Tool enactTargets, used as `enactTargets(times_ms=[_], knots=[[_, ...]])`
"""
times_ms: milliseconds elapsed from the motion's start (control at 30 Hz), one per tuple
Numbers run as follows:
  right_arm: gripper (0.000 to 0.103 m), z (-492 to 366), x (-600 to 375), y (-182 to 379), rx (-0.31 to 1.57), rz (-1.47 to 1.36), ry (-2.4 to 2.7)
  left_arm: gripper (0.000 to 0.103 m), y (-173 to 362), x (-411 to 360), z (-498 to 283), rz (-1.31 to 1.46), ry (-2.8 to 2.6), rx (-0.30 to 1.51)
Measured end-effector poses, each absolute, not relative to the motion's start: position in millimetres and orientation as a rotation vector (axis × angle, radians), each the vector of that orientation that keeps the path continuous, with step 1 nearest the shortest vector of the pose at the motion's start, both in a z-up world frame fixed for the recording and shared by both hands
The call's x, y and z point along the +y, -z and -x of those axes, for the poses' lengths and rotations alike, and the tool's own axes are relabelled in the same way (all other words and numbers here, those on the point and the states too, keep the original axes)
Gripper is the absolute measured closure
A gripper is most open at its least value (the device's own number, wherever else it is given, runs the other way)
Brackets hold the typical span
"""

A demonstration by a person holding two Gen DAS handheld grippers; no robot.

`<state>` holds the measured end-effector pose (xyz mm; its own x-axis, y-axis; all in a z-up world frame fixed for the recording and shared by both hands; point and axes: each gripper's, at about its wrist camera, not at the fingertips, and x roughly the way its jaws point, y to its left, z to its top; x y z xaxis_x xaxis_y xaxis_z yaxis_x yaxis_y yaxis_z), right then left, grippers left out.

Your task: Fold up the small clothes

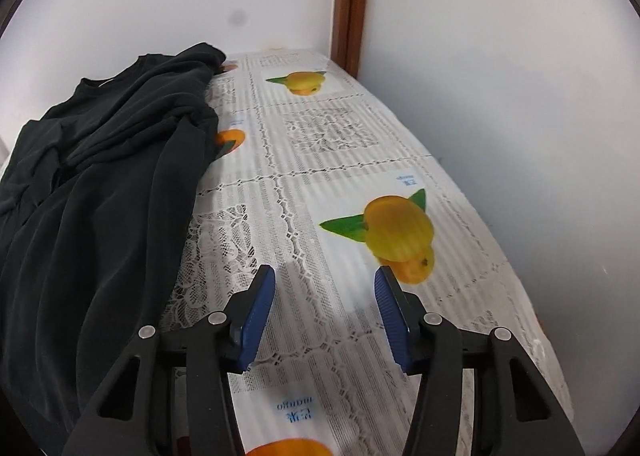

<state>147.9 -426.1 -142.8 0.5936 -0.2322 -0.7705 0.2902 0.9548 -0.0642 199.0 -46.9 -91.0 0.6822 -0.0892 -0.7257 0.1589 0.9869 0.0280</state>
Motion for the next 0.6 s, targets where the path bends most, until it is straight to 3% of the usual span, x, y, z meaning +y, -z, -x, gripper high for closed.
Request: enactTargets(times_ms=[333,600], knots=[[0.057,-146.8,-426.6,145.0,0.881,-0.096,0.286,0.021,123.0,-156.1,-256.8,-0.222,0.200,0.836],[0.057,-148.0,-425.3,146.7,0.884,-0.089,0.291,0.026,152.1,-188.5,-290.0,-0.279,0.198,0.868]])
